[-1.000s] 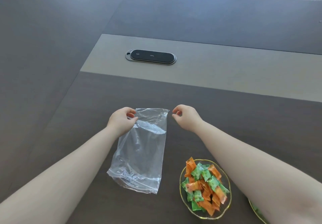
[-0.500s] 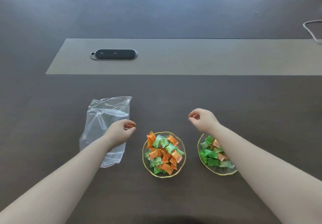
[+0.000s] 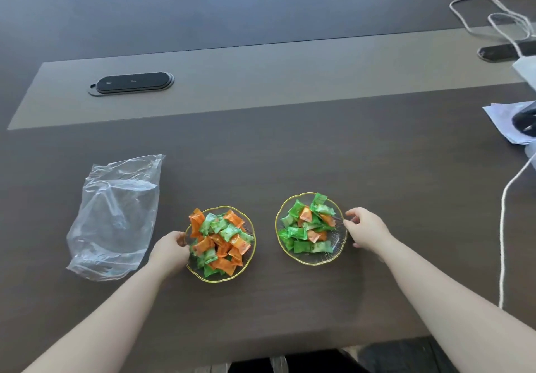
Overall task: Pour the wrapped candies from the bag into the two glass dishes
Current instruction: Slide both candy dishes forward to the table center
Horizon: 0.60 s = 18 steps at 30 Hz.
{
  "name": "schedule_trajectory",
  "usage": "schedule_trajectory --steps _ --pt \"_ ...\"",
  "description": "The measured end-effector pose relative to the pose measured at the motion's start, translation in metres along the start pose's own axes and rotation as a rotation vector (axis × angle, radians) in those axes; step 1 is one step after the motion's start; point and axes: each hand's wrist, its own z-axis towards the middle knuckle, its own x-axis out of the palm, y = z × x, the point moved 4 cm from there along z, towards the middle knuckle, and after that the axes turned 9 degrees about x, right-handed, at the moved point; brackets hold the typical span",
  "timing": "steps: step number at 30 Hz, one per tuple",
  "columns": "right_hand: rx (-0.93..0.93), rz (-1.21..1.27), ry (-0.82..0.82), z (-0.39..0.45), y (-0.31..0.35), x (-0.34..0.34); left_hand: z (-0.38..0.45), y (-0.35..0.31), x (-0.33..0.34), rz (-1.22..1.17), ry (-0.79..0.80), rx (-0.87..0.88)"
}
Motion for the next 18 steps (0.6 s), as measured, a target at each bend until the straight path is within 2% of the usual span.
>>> schedule_trajectory --steps 2,4,7,18 --pt "0.038 0.123 0.074 0.003 -0.001 0.002 0.001 -0.002 0.003 -0.114 -0.039 -0.059" --pt "0.045 0.132 0.134 0.006 0.001 0.005 -0.003 -0.009 0.005 -0.244 -0.066 -0.106" --pt "0.052 0.137 0.187 0.012 0.006 0.009 -0.001 -0.017 0.010 -0.318 -0.071 -0.121" --pt "0.065 0.345 0.207 0.050 0.034 -0.021 0.022 -0.085 0.015 -0.485 -0.086 -0.103"
